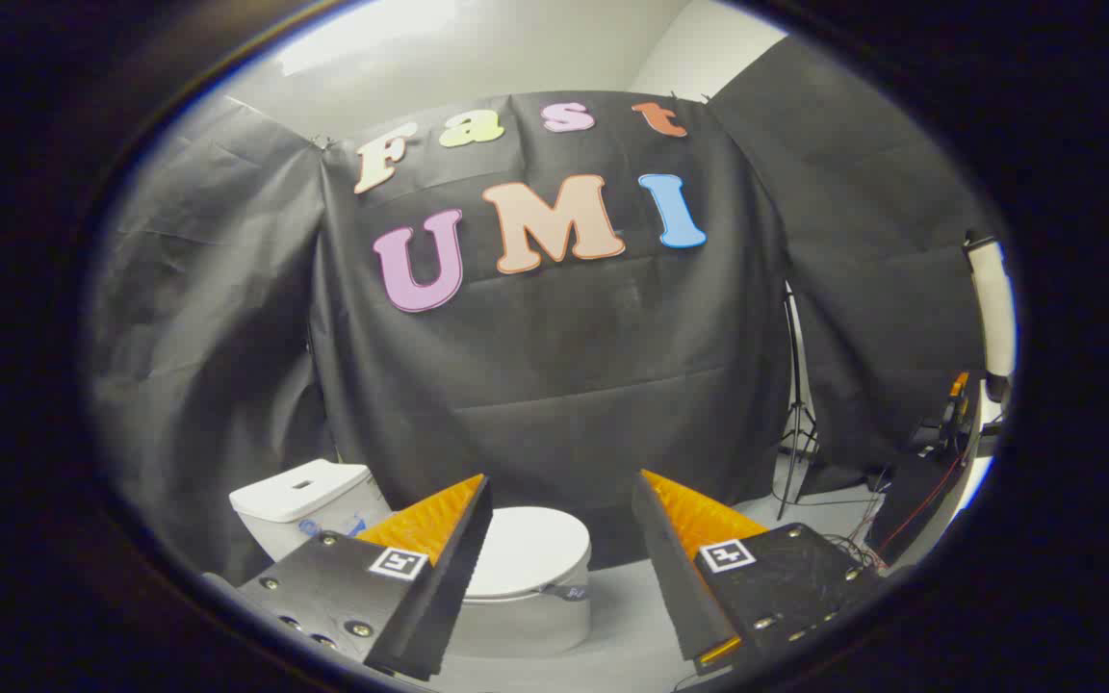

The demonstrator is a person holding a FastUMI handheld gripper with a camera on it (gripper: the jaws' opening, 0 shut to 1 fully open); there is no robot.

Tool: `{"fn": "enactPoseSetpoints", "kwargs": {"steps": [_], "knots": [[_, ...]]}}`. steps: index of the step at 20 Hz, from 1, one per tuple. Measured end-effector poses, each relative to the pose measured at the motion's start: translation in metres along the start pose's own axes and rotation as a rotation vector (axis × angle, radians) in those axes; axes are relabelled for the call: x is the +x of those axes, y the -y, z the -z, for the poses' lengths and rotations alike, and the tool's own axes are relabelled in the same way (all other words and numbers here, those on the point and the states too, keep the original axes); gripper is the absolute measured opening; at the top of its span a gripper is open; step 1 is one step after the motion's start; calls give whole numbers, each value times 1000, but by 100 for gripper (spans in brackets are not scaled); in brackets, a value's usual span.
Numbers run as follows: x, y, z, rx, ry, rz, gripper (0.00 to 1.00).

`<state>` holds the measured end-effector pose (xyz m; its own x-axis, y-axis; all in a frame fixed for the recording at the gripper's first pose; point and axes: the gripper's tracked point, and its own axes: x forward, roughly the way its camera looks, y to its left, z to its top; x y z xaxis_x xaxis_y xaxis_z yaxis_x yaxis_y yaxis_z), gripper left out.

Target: Open the toilet lid.

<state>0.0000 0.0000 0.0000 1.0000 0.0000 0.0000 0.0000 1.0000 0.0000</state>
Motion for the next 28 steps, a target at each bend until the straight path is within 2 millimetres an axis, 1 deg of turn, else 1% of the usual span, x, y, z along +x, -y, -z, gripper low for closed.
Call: {"fn": "enactPoseSetpoints", "kwargs": {"steps": [8,28], "knots": [[-2,9,0,26,16,20,87],[-5,17,-5,67,44,34,87]]}}
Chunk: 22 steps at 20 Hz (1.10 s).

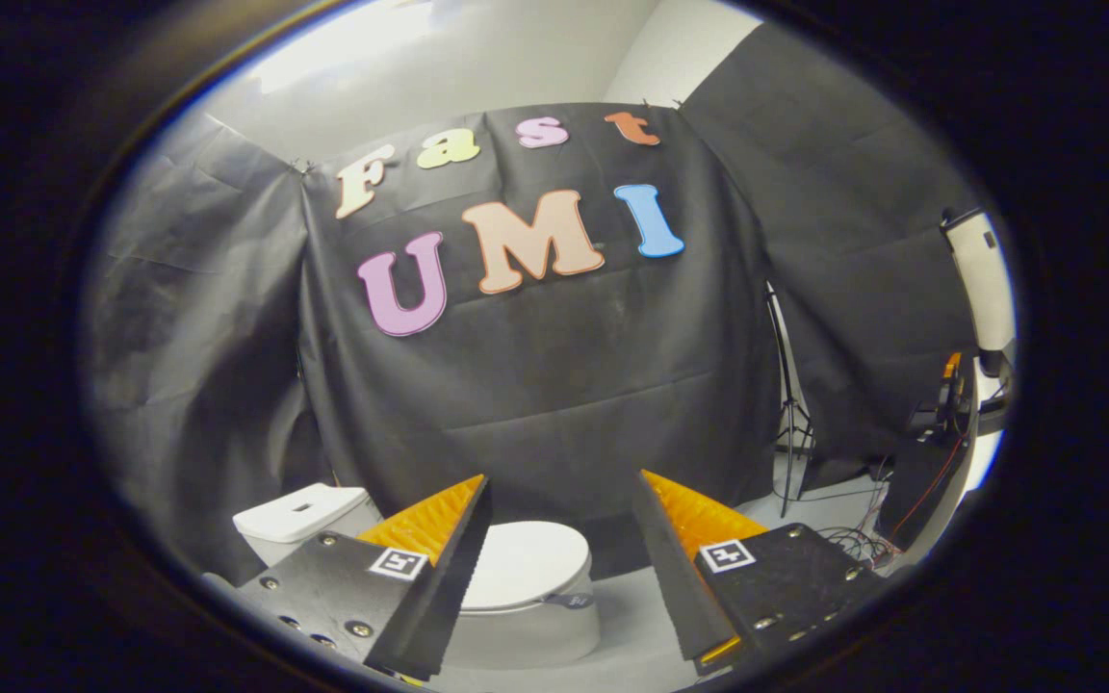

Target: Open the toilet lid.

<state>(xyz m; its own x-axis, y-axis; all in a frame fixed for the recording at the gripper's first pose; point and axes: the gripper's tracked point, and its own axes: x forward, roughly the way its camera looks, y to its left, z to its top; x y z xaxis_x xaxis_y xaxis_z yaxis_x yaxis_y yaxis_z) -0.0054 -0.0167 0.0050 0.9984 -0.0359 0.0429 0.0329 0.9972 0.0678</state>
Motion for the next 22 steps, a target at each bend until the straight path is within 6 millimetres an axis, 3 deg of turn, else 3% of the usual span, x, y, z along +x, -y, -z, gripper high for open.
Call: {"fn": "enactPoseSetpoints", "kwargs": {"steps": [22], "knots": [[-4,10,-7,52,48,19,87]]}}
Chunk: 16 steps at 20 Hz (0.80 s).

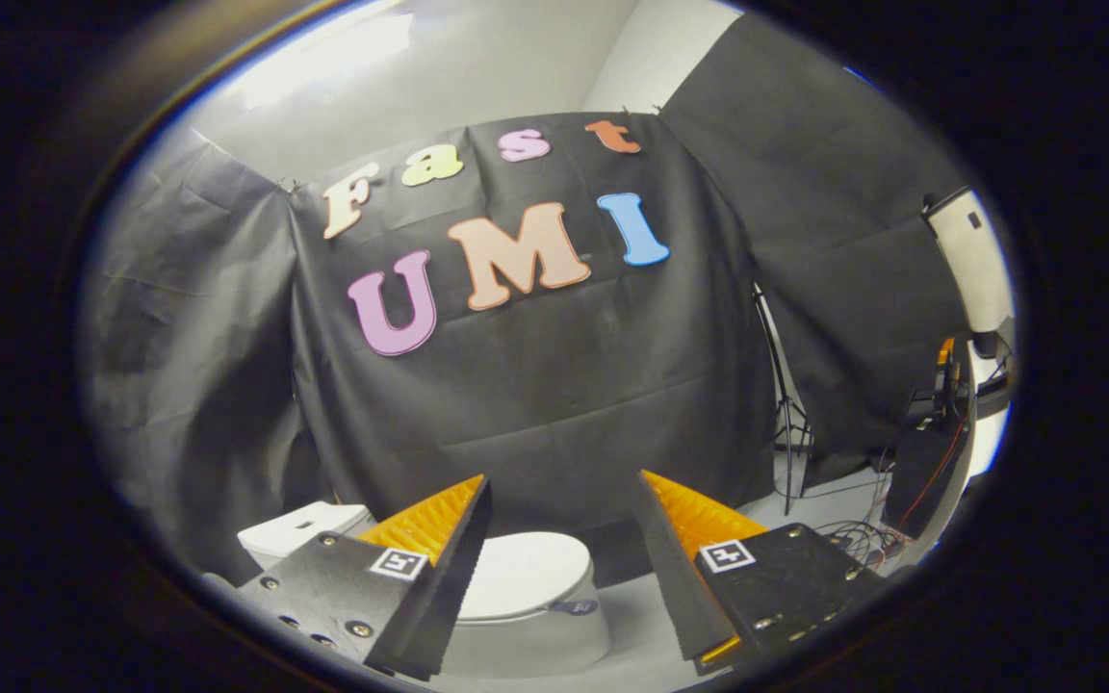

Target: Open the toilet lid.

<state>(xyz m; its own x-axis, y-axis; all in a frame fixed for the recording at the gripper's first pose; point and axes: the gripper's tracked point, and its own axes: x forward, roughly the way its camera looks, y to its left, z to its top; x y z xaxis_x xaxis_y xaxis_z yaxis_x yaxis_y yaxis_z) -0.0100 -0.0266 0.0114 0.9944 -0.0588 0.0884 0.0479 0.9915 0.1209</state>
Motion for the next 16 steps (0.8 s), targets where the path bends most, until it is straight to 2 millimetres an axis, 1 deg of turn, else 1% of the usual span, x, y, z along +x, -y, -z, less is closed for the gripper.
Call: {"fn": "enactPoseSetpoints", "kwargs": {"steps": [4,8,12,16], "knots": [[-1,3,-3,-25,13,19,87],[-4,3,-11,-27,37,23,87],[-4,9,-10,-16,49,41,87],[-7,13,-18,-14,83,62,87]]}}
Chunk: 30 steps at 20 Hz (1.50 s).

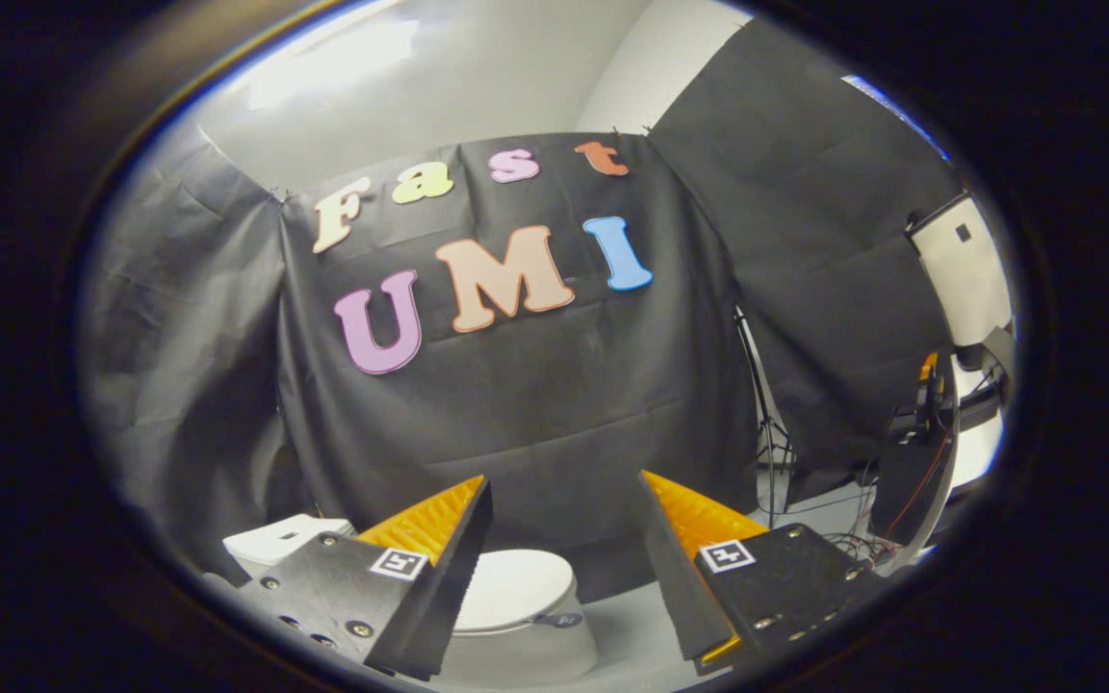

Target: Open the toilet lid.

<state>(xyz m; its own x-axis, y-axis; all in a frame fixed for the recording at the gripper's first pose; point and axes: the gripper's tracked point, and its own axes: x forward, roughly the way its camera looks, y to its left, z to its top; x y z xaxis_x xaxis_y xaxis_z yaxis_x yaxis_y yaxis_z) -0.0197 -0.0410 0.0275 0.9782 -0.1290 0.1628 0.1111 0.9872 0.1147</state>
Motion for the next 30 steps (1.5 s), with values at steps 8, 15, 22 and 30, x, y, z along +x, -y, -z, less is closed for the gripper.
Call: {"fn": "enactPoseSetpoints", "kwargs": {"steps": [8,15,22,30], "knots": [[-8,18,-15,-40,59,106,87],[-7,23,-9,2,59,119,86],[6,31,17,91,-16,111,86],[31,38,91,311,-159,94,83]]}}
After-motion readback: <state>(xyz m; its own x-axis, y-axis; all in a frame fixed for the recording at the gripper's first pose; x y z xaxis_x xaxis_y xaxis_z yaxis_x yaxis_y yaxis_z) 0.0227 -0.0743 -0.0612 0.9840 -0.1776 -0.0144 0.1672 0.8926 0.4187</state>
